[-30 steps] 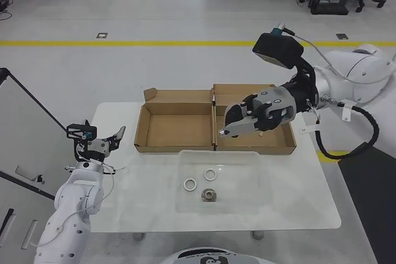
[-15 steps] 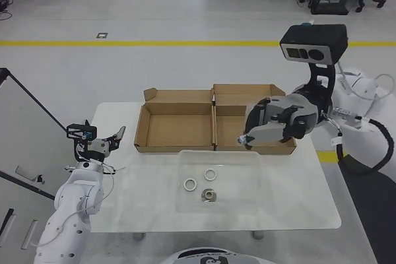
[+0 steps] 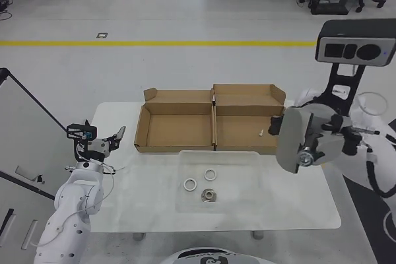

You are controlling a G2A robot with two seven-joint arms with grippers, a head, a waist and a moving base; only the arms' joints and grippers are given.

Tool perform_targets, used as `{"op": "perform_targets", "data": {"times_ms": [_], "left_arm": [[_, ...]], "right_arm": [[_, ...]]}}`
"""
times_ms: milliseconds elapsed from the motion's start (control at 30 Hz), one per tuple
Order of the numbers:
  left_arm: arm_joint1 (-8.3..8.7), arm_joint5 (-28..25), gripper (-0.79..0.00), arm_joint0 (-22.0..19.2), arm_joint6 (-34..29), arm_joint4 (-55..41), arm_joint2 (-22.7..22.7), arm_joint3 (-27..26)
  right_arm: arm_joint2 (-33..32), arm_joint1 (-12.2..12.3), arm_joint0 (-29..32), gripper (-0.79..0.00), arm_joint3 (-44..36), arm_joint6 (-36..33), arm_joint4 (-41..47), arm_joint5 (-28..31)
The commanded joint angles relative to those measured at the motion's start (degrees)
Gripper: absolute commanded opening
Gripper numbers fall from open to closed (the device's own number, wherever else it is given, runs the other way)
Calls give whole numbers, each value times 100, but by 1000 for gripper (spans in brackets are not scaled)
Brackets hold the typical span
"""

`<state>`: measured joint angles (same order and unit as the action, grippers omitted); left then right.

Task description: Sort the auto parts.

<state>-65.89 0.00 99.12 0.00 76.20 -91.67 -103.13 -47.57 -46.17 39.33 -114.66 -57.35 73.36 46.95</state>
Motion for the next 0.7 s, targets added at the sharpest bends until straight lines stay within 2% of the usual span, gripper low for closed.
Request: {"op": "perform_targets", "data": {"times_ms": [0, 133, 467, 667], "left_arm": [[0, 0, 0, 0, 0, 0, 0, 0], [0, 0, 0, 0, 0, 0, 0, 0], [0, 0, 0, 0, 0, 0, 0, 0], [0, 0, 0, 0, 0, 0, 0, 0]], "right_arm": [[-145, -93, 142, -785, -25, -40, 74, -40], [-383, -251, 348, -785, 57, -263, -27, -263], [-676, -452, 590, -785, 530, -775, -1064, -776], [-753, -573, 686, -785, 454, -786, -945, -787]]}}
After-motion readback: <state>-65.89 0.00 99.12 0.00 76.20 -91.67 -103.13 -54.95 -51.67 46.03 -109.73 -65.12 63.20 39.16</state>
